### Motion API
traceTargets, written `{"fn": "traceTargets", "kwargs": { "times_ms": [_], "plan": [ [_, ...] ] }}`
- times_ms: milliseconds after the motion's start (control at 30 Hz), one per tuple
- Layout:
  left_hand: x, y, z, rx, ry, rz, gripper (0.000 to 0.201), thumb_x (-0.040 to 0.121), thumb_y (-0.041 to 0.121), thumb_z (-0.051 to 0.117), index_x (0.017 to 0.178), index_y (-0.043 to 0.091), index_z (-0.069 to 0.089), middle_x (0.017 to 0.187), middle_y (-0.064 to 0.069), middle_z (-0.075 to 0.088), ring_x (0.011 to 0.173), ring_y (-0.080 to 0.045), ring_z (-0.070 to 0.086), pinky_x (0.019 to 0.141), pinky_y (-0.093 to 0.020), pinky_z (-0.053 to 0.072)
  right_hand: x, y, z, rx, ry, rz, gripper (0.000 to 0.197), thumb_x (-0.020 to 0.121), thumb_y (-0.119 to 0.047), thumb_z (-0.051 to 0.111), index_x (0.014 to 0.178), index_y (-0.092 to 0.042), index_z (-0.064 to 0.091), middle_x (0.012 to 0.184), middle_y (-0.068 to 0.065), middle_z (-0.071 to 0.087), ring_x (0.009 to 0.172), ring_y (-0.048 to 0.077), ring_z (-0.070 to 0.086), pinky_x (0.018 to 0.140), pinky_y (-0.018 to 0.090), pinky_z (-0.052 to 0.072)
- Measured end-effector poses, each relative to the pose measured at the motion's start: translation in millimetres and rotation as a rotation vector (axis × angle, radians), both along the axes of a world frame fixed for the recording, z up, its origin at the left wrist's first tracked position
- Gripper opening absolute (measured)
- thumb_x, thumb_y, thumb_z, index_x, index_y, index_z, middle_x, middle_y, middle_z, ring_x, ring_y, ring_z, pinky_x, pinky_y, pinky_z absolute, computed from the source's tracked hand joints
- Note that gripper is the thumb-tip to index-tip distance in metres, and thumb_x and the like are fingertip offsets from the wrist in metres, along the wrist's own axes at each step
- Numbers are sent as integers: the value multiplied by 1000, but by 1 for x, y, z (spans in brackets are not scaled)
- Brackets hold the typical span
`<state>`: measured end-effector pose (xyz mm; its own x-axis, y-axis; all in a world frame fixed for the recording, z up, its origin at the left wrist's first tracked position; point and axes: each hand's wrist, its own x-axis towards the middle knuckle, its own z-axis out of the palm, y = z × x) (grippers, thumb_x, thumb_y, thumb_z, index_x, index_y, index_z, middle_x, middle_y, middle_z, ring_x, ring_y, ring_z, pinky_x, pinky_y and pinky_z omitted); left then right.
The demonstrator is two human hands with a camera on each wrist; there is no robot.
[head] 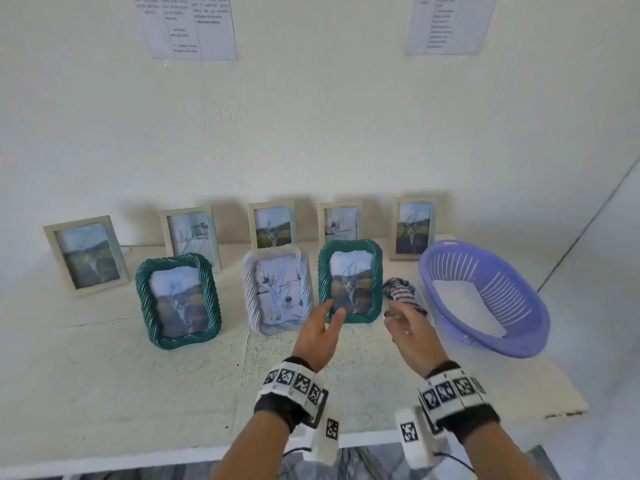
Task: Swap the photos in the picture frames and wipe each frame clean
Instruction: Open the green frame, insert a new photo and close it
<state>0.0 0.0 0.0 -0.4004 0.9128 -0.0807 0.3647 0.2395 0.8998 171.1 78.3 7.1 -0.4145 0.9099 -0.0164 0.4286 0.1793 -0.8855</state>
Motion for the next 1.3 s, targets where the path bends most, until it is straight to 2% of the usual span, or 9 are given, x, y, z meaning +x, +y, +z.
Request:
{"fn": "traceTargets", "kwargs": {
  "times_ms": [100, 200, 367, 567, 733, 833, 1000, 1133, 1300],
  "plan": [
    [3, 20, -8, -85, 15, 46, 65, 98, 53, 38, 151, 18, 26, 157, -8, 26, 141, -24, 33, 115, -43, 30, -13, 31, -2, -29, -48, -11, 51, 97, -21, 51, 145, -12, 36, 144, 6, 45, 122, 20, 51, 102, 34, 41],
    [7, 33, -12, -142, 6, 91, 70, 98, 53, 37, 154, 18, 15, 160, -7, 18, 145, -25, 24, 118, -44, 23, -22, 57, -10, -67, -104, 12, 57, 97, -26, 52, 148, -14, 30, 151, 5, 37, 134, 22, 41, 110, 40, 36],
    [10, 47, -14, -117, 23, 166, 73, 98, 51, 39, 155, 16, 9, 160, -7, 19, 145, -25, 23, 119, -42, 20, -31, 90, -33, -68, -83, 80, 70, 79, -54, 49, 142, -24, 40, 138, -3, 53, 126, 17, 51, 104, 44, 44],
    [17, 35, 1, -13, 13, 180, 66, 98, 47, 45, 152, 18, 21, 150, -7, 40, 131, -21, 46, 107, -29, 35, -23, 79, -20, -53, 8, -2, 45, 91, -30, 54, 135, -20, 48, 127, 1, 60, 113, 18, 59, 93, 47, 52],
    [22, -10, 18, 79, 57, 219, 87, 75, 76, 42, 147, 27, 35, 129, 4, 53, 109, -8, 56, 93, -35, 52, 6, 48, 2, -70, 250, -67, 18, 93, -13, 58, 111, -17, 58, 106, 5, 67, 97, 20, 65, 84, 45, 56],
    [27, -39, 25, 76, 62, 182, 61, 83, 62, 54, 136, 33, 47, 115, 11, 60, 98, -2, 60, 86, -29, 54, 22, 21, 11, -138, 375, -76, 6, 93, -9, 58, 96, -13, 54, 93, 2, 68, 84, 13, 65, 73, 30, 53],
    [36, -74, 29, 59, 45, 145, 31, 89, 41, 63, 118, 32, 60, 92, 9, 68, 84, -2, 64, 73, -20, 54, 36, -14, 2, -468, 617, -85, 14, 97, -7, 45, 86, -15, 45, 76, 2, 59, 71, 17, 57, 64, 32, 45],
    [42, -89, 22, 12, 52, 162, 23, 89, 39, 63, 110, 28, 60, 93, 9, 68, 77, -1, 64, 62, -14, 50, 41, -31, -11, -723, 773, -127, 9, 89, -8, 49, 83, -13, 44, 79, 14, 59, 69, 23, 58, 64, 35, 48],
    [44, -96, 10, -50, 56, 219, 40, 83, 51, 65, 111, 25, 58, 102, 10, 66, 86, 5, 61, 70, -16, 53, 39, -54, -16, -774, 758, -144, 14, 89, -3, 47, 98, -13, 51, 92, 26, 65, 79, 34, 63, 74, 45, 51]
  ]
}}
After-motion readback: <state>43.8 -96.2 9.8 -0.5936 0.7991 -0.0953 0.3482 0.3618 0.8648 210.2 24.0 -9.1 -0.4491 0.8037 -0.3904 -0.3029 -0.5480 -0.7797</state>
